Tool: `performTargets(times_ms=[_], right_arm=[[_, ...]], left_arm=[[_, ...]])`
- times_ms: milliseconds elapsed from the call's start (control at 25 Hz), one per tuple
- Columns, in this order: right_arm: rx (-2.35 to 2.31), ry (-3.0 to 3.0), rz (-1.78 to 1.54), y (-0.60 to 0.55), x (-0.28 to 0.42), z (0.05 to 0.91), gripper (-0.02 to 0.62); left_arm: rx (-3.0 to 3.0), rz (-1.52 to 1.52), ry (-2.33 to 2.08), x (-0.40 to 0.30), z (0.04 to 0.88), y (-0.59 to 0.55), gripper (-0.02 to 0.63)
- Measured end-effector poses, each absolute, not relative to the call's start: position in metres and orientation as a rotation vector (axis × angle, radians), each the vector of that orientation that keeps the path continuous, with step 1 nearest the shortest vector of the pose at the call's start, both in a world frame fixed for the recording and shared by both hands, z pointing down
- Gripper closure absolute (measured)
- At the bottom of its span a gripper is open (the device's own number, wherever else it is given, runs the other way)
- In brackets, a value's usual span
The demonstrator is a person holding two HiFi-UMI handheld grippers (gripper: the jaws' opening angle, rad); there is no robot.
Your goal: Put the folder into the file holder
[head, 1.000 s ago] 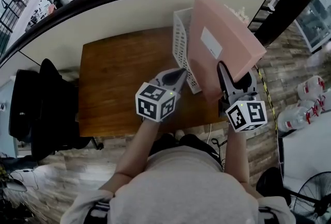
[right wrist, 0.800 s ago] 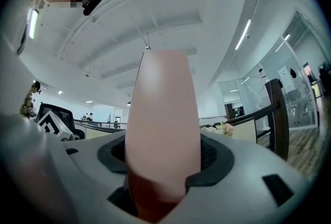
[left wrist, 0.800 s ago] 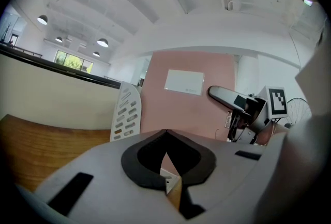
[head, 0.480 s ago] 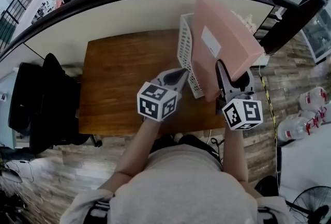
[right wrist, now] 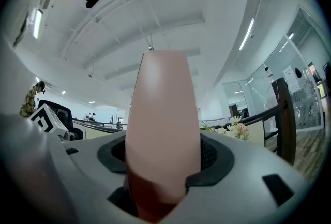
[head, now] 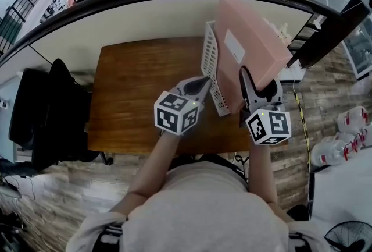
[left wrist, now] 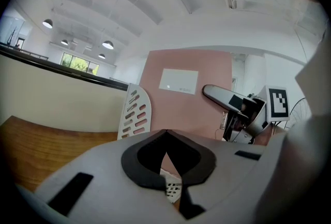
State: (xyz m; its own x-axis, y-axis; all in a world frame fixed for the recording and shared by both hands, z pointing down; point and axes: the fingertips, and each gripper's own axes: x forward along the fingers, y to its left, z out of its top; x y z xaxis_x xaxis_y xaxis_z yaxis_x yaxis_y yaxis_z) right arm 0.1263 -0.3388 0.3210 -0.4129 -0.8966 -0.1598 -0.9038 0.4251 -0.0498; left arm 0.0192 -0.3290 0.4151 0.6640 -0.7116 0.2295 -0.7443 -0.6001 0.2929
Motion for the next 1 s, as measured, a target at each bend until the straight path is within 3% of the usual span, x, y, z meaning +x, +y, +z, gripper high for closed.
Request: performTargets(times_ms=[1000], right_arm=[[-1.531, 2.485, 0.162, -0.352, 0.116, 0.320, 0.303]], left_arm=[[2.497, 0.144, -1.205, 0.008, 0.416, -0.341, 0.594]])
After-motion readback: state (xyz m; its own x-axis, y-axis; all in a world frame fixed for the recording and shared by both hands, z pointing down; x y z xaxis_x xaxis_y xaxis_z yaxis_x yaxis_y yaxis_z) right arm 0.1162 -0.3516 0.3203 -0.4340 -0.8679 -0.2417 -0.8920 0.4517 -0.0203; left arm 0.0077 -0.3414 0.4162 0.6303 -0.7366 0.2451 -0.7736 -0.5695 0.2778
